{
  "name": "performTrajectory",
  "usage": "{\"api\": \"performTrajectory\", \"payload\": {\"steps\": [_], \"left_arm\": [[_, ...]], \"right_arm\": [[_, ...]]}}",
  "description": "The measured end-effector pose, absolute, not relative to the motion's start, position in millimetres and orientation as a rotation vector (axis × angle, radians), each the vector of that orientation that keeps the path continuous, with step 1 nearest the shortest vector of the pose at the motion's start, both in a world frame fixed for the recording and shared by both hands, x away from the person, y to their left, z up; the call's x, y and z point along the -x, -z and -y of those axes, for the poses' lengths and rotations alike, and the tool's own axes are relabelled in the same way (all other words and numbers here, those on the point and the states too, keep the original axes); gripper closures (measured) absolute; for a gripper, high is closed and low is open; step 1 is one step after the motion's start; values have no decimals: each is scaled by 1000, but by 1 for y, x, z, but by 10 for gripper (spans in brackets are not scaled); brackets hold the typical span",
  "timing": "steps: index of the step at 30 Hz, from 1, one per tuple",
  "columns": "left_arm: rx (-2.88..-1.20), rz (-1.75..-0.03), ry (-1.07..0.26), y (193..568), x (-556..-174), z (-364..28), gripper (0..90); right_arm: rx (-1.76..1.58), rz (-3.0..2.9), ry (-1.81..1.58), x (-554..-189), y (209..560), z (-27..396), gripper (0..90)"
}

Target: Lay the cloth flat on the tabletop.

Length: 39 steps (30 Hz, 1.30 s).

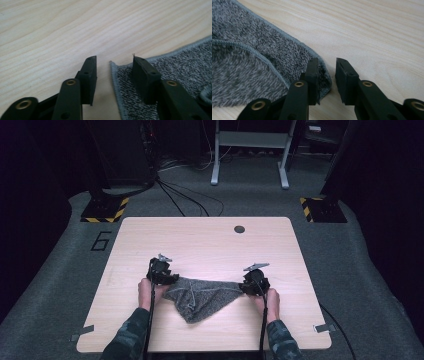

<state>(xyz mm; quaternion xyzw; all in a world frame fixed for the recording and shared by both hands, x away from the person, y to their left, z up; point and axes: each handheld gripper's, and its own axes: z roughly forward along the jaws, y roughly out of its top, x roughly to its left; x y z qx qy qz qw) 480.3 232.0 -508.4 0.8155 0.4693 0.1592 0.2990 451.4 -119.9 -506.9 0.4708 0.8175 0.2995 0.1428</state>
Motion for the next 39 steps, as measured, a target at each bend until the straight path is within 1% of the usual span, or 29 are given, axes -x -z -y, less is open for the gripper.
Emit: {"api": "performTrajectory", "payload": {"steps": [3,6,10,12,14,20,23,29,34,39], "left_arm": [[-2198,-1228,-431,507,-476,-228,636],[-2207,-1216,-430,507,-475,-227,697],[-2223,-1195,-418,506,-475,-226,814],[-2207,-1200,-410,507,-475,-227,850],[-2202,-1196,-398,507,-475,-229,867],[-2147,-1211,-323,507,-470,-236,879],[-2123,-1204,-308,505,-461,-237,879],[-2109,-1178,-236,496,-446,-235,880],[-2114,-1158,-228,496,-436,-232,884],[-2095,-1173,-257,500,-446,-234,888]], "right_arm": [[-1365,-2349,-845,-450,507,118,734],[-1369,-2348,-852,-449,507,117,770],[-1392,-2368,-864,-449,506,118,859],[-1396,-2373,-882,-450,507,120,871],[-1413,-2364,-903,-449,507,121,877],[-1439,-2318,-952,-447,506,129,887],[-1439,-2306,-983,-445,501,133,887],[-1439,-2286,-1027,-440,483,145,887],[-1430,-2319,-995,-434,485,147,888],[-1442,-2302,-1009,-442,488,149,889]]}}
